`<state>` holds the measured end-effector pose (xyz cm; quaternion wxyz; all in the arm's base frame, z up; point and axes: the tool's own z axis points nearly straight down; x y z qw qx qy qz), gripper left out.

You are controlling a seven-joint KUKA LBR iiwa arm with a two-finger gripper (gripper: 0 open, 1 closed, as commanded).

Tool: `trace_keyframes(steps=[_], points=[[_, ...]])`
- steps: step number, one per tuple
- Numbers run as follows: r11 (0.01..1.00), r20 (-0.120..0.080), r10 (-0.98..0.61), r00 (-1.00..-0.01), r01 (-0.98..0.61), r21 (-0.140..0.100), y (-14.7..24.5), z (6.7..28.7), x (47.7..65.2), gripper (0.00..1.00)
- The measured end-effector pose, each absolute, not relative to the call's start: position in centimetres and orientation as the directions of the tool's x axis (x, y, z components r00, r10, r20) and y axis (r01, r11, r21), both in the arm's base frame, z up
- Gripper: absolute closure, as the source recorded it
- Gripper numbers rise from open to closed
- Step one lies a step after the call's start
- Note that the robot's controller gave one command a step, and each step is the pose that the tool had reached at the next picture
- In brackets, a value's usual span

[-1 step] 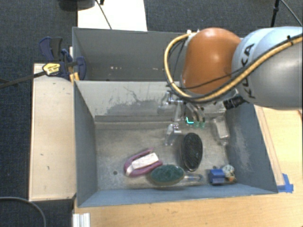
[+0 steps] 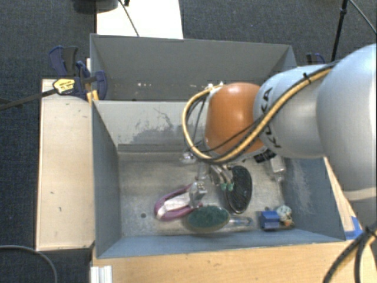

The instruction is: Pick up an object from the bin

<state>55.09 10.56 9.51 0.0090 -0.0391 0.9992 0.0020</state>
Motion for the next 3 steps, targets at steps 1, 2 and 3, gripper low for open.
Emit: trace_keyframes(steps=[1, 2, 3], points=[[0.994, 0.001, 0.105, -0.994, 0.105, 0.000, 9.9, 11.1, 49.7, 0.00], [1.000, -0.012, -0.029, -1.000, -0.029, 0.003, 12.9, 7.2, 48.4, 0.00], [1.000, -0.020, -0.021, -1.000, -0.021, 0.005, 12.8, 7.4, 48.6, 1.00]])
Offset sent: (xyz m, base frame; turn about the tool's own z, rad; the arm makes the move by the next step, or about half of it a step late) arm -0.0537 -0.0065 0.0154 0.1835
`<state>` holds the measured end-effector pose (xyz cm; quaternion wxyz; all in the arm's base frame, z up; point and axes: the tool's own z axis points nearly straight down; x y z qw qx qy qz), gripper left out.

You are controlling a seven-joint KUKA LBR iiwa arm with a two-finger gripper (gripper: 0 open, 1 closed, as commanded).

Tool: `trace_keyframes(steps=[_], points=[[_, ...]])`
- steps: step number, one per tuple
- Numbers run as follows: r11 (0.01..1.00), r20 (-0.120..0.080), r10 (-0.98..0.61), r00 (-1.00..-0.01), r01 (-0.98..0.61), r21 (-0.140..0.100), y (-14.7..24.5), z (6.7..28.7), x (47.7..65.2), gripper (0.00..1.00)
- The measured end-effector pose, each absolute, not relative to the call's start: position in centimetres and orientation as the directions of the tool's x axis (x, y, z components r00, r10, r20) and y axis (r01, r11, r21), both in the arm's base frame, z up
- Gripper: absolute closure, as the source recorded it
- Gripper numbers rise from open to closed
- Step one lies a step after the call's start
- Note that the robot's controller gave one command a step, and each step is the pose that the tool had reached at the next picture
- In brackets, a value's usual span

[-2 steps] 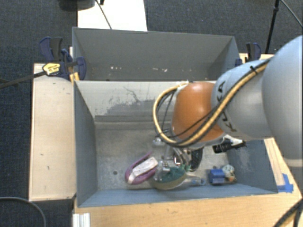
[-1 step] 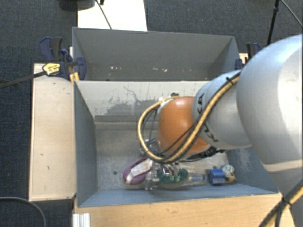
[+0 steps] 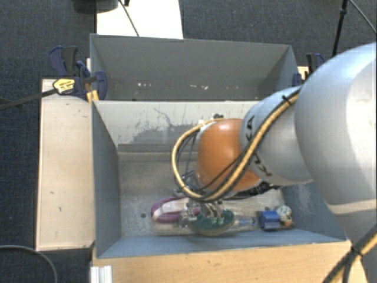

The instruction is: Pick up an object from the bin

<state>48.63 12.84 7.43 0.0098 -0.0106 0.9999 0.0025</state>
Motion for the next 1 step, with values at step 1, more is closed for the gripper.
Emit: trace_keyframes(steps=[1], points=[[0.997, -0.009, -0.071, -0.997, -0.071, 0.001, 12.17, 21.46, 48.61, 1.00]])
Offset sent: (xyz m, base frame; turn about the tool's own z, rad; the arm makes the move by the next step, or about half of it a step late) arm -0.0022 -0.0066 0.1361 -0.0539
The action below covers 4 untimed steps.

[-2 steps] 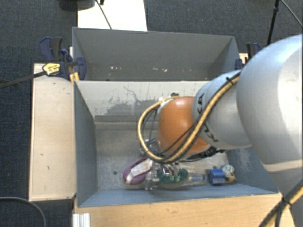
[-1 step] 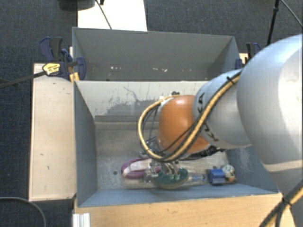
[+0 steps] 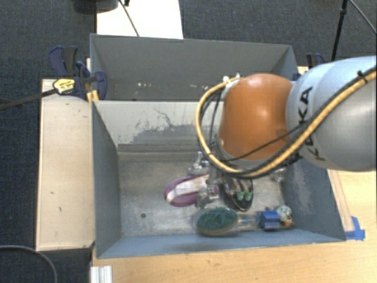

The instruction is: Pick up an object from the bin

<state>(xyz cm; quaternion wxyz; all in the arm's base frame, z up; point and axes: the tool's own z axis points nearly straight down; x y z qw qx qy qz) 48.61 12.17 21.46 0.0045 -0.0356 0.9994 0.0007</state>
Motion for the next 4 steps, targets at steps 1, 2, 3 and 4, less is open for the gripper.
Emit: trace_keyframes(steps=[1, 2, 3, 4], points=[[0.881, 0.003, -0.473, -0.881, -0.473, 0.002, 15.1, 14.9, 48.2, 1.00], [0.878, -0.003, -0.478, -0.878, -0.478, 0.001, 13.6, 7.1, 51.1, 1.00], [0.707, -0.005, -0.707, -0.707, -0.707, -0.004, 10.9, 19.7, 53.3, 1.00], [0.700, -0.010, -0.714, -0.700, -0.714, -0.006, 11.0, 33.4, 52.4, 1.00]])
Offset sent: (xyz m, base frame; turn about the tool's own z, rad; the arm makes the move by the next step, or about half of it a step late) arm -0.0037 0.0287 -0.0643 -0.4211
